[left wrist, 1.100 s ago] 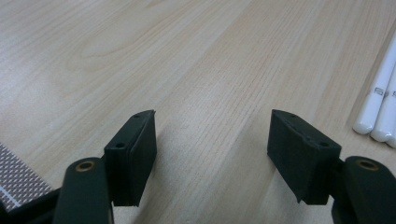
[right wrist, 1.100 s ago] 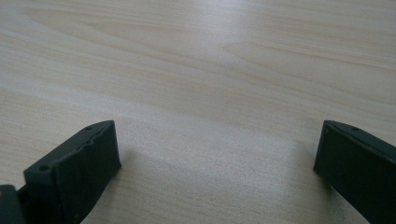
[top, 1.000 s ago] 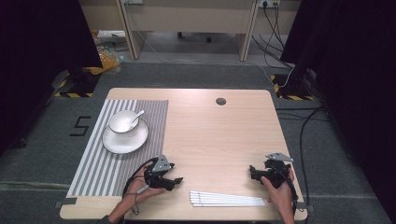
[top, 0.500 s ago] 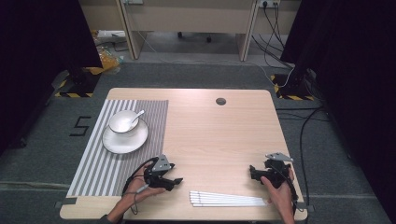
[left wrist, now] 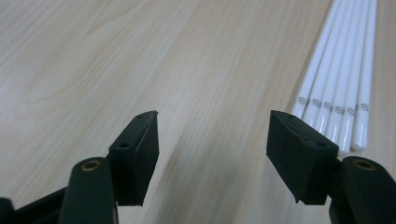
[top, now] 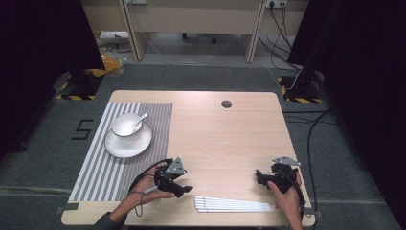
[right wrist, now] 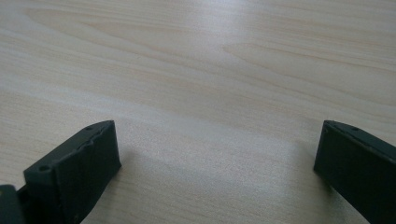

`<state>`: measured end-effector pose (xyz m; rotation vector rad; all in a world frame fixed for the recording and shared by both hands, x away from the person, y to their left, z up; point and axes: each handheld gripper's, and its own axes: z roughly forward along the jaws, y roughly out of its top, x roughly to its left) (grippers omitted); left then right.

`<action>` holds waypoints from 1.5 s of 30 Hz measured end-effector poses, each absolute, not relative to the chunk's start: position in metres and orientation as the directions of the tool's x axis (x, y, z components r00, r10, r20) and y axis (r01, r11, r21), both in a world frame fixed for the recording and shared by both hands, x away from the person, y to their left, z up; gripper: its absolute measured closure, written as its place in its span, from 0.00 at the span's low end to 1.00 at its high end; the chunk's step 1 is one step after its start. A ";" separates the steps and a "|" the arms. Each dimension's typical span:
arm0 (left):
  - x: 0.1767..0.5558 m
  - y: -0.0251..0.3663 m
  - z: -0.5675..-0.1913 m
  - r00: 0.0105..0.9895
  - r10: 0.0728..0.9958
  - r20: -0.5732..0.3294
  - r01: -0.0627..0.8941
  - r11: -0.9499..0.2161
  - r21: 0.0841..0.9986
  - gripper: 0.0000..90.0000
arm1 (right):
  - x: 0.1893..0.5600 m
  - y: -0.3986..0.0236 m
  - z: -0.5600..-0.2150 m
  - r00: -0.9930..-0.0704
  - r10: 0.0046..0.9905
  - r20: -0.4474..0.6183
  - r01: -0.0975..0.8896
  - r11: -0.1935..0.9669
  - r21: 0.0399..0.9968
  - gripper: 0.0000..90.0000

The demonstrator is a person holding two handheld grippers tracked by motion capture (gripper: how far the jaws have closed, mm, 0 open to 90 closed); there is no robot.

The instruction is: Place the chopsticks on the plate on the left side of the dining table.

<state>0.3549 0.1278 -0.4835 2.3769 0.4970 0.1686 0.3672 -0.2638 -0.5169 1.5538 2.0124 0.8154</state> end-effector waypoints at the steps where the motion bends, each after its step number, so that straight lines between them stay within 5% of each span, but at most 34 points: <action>1: 0.355 0.123 -0.482 0.927 0.375 -0.007 0.291 -0.709 0.643 0.38 | 0.367 -0.264 -0.517 -0.251 0.968 -0.006 0.691 0.184 0.699 0.00; 23: 0.355 0.065 -0.471 0.989 0.141 0.049 0.103 -0.882 0.460 0.53 | 0.368 -0.264 -0.517 -0.256 0.967 -0.008 0.688 0.188 0.701 0.00; 45: 0.355 0.051 -0.477 0.997 0.080 0.019 0.065 -0.906 0.419 0.62 | 0.368 -0.265 -0.517 -0.261 0.965 -0.009 0.686 0.192 0.701 0.00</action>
